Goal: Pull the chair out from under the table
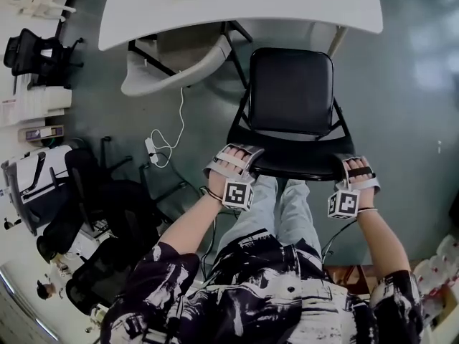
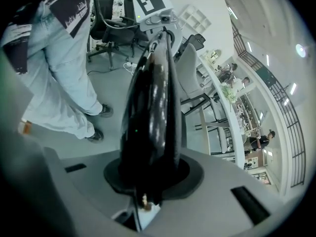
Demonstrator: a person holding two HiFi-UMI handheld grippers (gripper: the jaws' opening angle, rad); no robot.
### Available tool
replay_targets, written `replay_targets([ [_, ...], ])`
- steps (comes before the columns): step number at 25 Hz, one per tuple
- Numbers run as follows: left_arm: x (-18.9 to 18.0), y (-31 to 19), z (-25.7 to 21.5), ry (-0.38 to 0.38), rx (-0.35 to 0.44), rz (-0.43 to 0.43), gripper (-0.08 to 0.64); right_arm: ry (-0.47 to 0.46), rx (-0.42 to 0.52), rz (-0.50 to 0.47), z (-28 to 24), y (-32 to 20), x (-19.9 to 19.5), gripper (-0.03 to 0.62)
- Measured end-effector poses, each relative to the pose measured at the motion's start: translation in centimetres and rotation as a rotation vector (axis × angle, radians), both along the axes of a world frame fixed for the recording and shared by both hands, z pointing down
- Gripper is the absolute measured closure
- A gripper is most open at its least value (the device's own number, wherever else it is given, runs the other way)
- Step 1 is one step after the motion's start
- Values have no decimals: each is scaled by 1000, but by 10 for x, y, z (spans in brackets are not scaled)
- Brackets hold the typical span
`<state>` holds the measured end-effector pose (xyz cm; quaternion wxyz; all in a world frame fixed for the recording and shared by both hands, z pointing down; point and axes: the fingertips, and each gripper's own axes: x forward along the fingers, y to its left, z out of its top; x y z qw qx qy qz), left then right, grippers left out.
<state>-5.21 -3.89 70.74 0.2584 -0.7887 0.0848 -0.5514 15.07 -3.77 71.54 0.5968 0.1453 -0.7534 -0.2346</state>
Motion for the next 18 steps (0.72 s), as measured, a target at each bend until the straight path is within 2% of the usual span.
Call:
replay_targets([
  [9, 0, 98, -2, -11, -31, -7, 523, 23, -82, 7, 0, 104, 0, 515],
  [18, 0, 137, -2, -4, -75, -12, 512, 27, -141, 0, 1, 145, 0, 492],
])
